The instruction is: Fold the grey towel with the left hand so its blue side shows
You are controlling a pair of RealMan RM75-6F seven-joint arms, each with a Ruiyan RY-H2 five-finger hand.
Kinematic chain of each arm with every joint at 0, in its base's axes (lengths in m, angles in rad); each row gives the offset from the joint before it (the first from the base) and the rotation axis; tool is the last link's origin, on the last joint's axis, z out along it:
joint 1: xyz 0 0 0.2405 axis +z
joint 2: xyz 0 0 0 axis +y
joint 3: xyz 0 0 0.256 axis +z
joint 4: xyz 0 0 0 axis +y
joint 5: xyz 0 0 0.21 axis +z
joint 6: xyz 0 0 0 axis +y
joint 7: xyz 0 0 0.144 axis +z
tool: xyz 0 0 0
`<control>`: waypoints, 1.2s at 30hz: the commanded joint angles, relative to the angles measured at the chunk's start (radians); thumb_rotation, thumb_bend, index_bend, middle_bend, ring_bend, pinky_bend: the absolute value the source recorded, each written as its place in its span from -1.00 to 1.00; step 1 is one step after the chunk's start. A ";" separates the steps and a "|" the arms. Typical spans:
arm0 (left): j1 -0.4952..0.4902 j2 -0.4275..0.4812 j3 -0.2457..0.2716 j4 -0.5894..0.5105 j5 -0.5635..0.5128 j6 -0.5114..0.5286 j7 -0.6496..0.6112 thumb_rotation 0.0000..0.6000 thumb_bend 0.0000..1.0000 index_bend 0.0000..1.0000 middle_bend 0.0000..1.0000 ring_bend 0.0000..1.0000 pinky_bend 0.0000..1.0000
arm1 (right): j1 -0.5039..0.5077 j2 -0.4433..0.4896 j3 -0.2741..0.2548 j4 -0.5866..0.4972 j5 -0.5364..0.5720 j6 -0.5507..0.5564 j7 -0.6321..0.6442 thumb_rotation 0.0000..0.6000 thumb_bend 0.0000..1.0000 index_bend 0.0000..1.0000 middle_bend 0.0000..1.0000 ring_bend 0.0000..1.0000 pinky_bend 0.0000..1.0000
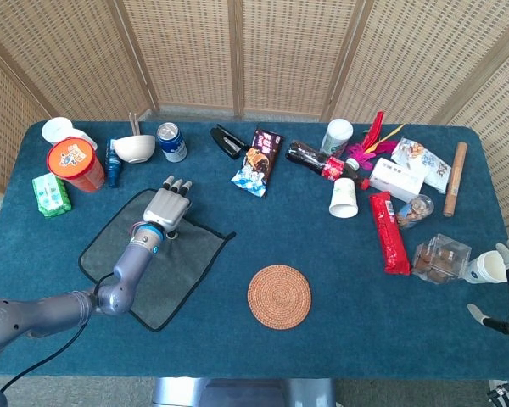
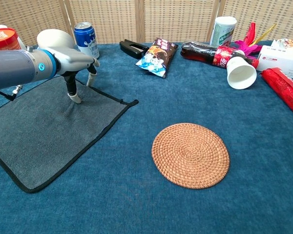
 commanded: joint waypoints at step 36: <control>-0.010 -0.031 -0.001 0.033 0.009 0.022 0.015 1.00 -0.05 0.06 -1.00 -1.00 -1.00 | 0.005 -0.001 -0.001 0.000 0.010 -0.013 -0.013 1.00 -1.00 -1.00 -1.00 -1.00 -1.00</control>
